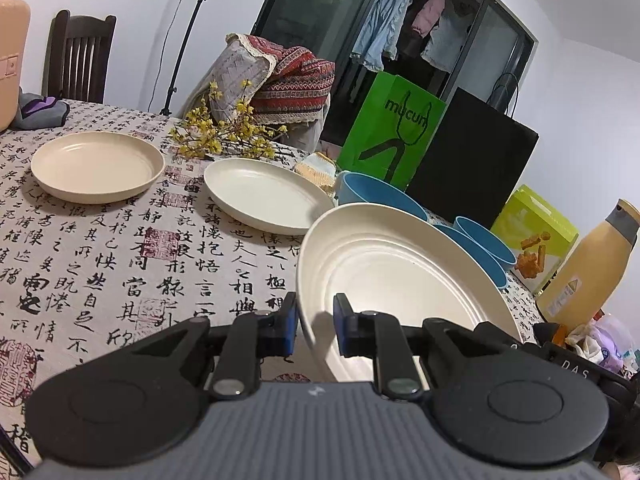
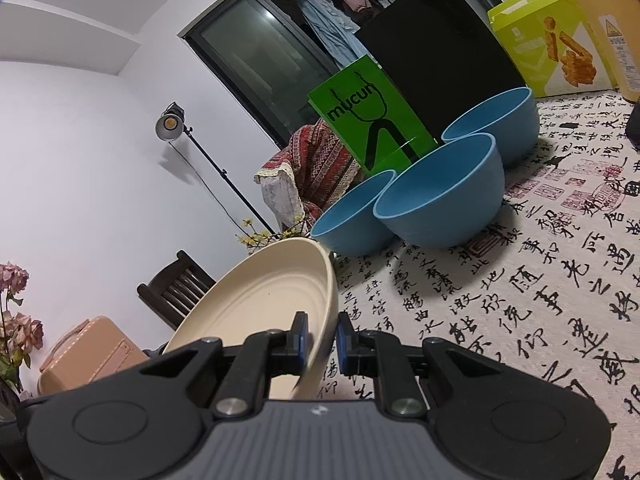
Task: Organize plates and bowls
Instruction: 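Lower the held cream plate onto the cloth beside the blue bowls with both tools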
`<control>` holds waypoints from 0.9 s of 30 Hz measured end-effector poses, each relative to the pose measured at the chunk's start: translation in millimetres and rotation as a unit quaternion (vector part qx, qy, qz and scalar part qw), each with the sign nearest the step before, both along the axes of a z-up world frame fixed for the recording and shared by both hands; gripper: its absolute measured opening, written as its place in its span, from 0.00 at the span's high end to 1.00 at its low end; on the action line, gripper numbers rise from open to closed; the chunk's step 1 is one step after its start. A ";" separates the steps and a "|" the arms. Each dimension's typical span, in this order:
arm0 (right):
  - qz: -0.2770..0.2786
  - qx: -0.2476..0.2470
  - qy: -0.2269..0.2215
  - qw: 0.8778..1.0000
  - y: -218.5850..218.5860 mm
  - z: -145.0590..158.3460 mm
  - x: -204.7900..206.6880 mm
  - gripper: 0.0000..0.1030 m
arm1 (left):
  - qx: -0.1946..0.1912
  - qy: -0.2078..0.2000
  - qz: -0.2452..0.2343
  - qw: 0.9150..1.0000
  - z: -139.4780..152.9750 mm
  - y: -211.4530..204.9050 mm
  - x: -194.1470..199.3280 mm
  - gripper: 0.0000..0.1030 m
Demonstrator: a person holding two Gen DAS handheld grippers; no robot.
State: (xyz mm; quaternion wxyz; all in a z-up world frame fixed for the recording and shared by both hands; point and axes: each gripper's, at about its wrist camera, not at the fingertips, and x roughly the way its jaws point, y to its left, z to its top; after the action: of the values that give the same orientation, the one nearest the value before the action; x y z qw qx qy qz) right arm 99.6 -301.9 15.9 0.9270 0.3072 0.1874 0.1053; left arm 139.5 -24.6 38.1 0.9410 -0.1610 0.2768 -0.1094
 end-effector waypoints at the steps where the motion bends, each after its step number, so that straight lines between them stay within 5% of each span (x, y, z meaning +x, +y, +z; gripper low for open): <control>1: -0.001 0.000 0.000 1.000 -1.0 -0.5 -0.6 0.86 | 0.000 0.001 -0.001 1.000 -0.9 -1.1 0.2 0.82; 27: -0.018 0.014 0.011 1.000 -26.5 -19.7 -1.7 0.86 | 0.010 0.021 -0.017 1.000 -15.7 -26.5 7.4 0.82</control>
State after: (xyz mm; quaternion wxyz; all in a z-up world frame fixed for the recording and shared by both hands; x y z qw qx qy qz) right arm 97.9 -328.4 -3.8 0.9224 0.3242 0.1905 0.0883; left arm 146.8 -51.0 22.4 0.9345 -0.1493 0.3005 -0.1188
